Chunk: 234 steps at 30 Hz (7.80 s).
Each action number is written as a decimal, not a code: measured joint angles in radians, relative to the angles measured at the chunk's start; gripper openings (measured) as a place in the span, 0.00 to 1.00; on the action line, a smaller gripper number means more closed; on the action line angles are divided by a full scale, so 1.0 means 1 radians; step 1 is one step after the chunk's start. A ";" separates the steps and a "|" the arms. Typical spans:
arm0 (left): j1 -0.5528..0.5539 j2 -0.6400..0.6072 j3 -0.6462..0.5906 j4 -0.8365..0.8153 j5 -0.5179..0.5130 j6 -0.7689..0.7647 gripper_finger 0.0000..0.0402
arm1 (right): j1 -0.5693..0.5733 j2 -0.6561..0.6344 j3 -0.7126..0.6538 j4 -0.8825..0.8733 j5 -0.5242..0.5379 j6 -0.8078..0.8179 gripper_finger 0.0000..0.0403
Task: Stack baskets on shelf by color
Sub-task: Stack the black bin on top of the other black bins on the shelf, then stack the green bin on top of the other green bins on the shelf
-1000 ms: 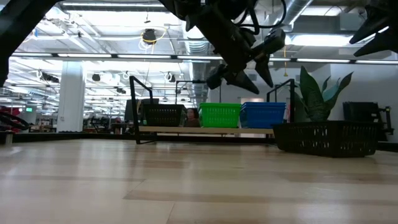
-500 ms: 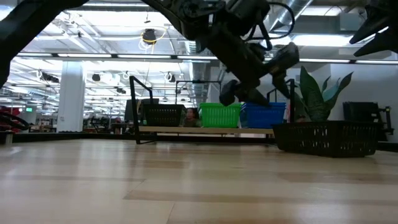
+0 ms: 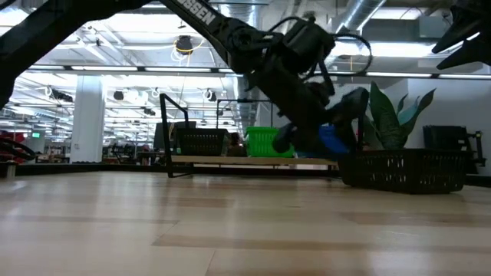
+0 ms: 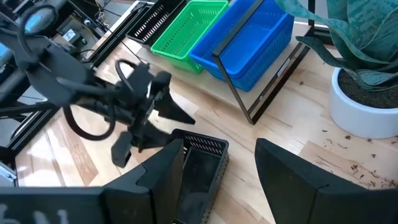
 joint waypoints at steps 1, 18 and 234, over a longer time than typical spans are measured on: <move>0.000 0.012 0.002 0.010 0.009 0.000 0.53 | 0.000 0.000 0.000 0.000 0.000 0.000 0.56; -0.002 0.020 0.045 -0.140 0.150 -0.042 0.02 | -0.001 0.000 0.000 0.001 0.000 0.002 0.56; -0.265 -0.575 0.182 -0.986 0.100 0.095 0.43 | 0.511 1.011 -0.101 0.837 -0.139 0.512 0.13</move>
